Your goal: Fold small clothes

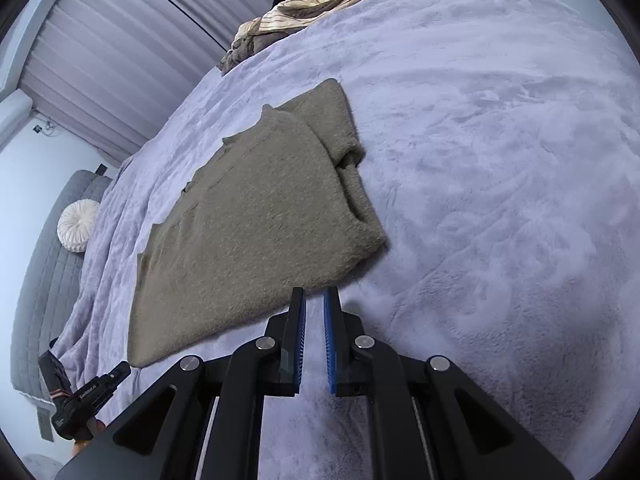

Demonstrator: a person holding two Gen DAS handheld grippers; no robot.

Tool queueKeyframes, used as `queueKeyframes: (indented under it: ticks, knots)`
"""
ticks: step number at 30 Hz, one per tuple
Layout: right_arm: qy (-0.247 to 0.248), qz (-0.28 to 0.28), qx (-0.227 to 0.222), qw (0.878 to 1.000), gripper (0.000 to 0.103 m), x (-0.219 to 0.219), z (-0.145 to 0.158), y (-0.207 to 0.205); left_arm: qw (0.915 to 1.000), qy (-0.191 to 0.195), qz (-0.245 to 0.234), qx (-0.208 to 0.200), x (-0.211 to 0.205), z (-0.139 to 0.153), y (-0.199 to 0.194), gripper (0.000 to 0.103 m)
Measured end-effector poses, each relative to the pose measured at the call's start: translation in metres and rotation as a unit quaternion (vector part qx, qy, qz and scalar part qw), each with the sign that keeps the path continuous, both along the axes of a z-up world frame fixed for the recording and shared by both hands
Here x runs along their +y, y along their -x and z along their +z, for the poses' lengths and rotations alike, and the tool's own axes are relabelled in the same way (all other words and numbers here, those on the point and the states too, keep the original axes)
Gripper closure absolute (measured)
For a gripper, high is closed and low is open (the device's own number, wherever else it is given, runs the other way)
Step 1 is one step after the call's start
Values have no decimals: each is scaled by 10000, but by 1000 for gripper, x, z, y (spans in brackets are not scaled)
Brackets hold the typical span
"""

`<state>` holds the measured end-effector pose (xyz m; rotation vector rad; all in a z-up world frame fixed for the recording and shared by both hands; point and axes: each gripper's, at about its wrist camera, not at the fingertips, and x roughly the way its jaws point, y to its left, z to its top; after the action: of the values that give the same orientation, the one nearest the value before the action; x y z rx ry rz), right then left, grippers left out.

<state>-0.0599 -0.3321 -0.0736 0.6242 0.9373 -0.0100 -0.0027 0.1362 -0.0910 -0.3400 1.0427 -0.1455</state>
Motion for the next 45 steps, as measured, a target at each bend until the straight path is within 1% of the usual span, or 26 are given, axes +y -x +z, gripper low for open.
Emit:
queueKeyframes:
  ticks: [3, 5, 14, 24, 27, 28, 29, 30, 31, 32, 33, 37, 45]
  knots:
    - [1, 141, 18, 9999, 95, 10, 0, 3, 10000, -74, -29, 42, -4, -1, 4, 90]
    - [-37, 203, 37, 9998, 90, 15, -2, 4, 9999, -150, -29, 76, -7, -2, 7, 90]
    - [-76, 353, 93, 9993, 90, 28, -4, 11, 9989, -451, -56, 128, -15, -1, 19, 90]
    - [-7, 566, 101, 9983, 90, 46, -1, 17, 9973, -683, -107, 229, -20, -6, 30, 89]
    - [41, 678, 103, 9976, 90, 54, 1, 16, 9973, -683, -119, 232, -20, -7, 33, 89]
    - [45, 711, 102, 9974, 90, 57, 1, 16, 9974, -675, -120, 237, -20, -7, 34, 80]
    - [45, 745, 102, 9972, 90, 59, 2, 16, 9974, -668, -120, 245, -20, -8, 35, 61]
    - [45, 778, 102, 9969, 90, 61, 2, 15, 9974, -675, -80, 241, -19, -7, 36, 8]
    - [48, 810, 102, 9967, 90, 64, 3, 15, 9972, -729, 25, 149, -18, -5, 38, 2]
    - [54, 844, 102, 9964, 90, 66, 3, 15, 9970, -776, 51, 15, -19, -1, 41, 1]
    - [62, 873, 99, 9961, 90, 69, 4, 15, 9966, -821, -14, -9, -20, 0, 42, 1]
    - [78, 974, 108, 9952, 90, 79, 5, 14, 9960, -892, -48, -7, -20, 0, 42, 1]
    - [121, 1116, 173, 9935, 90, 92, 5, 12, 9966, -815, 68, 94, -11, -5, 40, 1]
